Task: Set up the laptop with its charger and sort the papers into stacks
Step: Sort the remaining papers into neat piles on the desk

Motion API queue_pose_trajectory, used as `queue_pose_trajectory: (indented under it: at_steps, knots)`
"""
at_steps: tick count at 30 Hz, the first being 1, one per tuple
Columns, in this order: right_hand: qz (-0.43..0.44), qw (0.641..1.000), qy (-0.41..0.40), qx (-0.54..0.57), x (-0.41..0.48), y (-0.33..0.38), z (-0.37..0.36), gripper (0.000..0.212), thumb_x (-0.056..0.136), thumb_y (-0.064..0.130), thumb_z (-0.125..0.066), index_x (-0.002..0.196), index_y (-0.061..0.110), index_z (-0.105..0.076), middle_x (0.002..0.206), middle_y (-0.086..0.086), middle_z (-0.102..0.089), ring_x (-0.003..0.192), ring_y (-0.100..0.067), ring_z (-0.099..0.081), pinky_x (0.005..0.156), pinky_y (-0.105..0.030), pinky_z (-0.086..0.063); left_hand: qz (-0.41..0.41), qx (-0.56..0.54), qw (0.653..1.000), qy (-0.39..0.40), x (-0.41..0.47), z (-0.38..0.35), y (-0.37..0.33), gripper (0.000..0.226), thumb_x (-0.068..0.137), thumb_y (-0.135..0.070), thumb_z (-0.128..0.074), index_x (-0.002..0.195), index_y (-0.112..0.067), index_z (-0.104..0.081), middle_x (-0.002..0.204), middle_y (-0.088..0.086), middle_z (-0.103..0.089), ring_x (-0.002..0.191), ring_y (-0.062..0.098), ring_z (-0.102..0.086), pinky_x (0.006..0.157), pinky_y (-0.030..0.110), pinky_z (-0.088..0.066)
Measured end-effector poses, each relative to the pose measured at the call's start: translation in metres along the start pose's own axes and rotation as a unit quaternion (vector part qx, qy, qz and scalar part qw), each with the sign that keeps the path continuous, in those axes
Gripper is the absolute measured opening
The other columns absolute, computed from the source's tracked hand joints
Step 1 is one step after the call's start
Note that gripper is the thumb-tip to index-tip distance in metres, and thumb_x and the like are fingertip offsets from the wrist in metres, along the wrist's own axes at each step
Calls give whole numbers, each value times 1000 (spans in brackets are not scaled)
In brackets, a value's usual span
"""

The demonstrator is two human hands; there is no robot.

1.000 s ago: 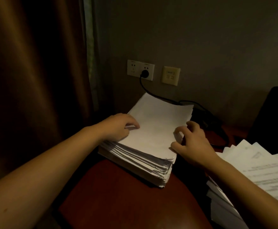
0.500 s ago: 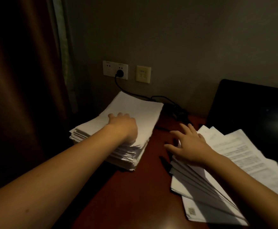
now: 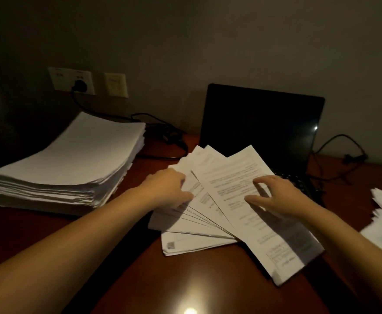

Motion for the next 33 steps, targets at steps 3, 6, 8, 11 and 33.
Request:
queue_pose_trajectory:
  at_steps: [3, 6, 8, 11, 33]
  knots:
    - [-59, 997, 21, -35, -2, -29, 7, 94, 73, 81, -57, 150, 31, -35, 156, -5, -34, 140, -34, -33, 111, -57, -35, 56, -120, 991, -9, 8, 8, 15, 28, 86, -42, -73, 90, -16, -66, 91, 1, -64, 81, 17, -61, 67, 36, -55]
    - [-83, 995, 39, -31, -2, -39, 11, 106, 62, 86, -56, 150, 31, -34, 156, -11, -30, 141, -39, -28, 111, -61, -32, 123, -192, 974, 7, 11, 7, 33, 36, 83, -44, -78, 97, -12, -72, 90, 0, -68, 83, 17, -63, 62, 29, -45]
    - [-82, 996, 33, -10, 0, -41, 14, 102, 63, 84, -60, 147, 31, -38, 153, -14, -31, 140, -41, -29, 111, -62, -31, 153, -202, 967, 23, 12, 3, 41, 42, 81, -48, -79, 104, -15, -71, 97, 1, -69, 90, 20, -64, 66, 30, -48]
    - [-76, 997, 19, -10, 2, -37, 15, 96, 65, 84, -60, 143, 31, -41, 150, -14, -34, 137, -39, -32, 109, -58, -33, 176, -190, 965, 36, 15, 0, 41, 52, 78, -55, -79, 109, -15, -68, 102, 1, -68, 92, 20, -64, 69, 31, -51]
    - [50, 965, -42, 254, 20, -11, 24, 93, 67, 36, -89, 145, 30, -39, 127, 8, -60, 114, -16, -62, 90, -38, -57, -31, -416, 908, -35, 5, 38, 5, 19, 92, -18, -71, 104, -33, -68, 101, -5, -74, 87, 13, -74, 70, 30, -60]
Point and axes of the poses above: each hand's wrist, its own x-axis towards the middle knuckle, its own z-axis out of the back of the hand, y = z × x, the point moved 10 cm from there along x, towards the middle knuckle
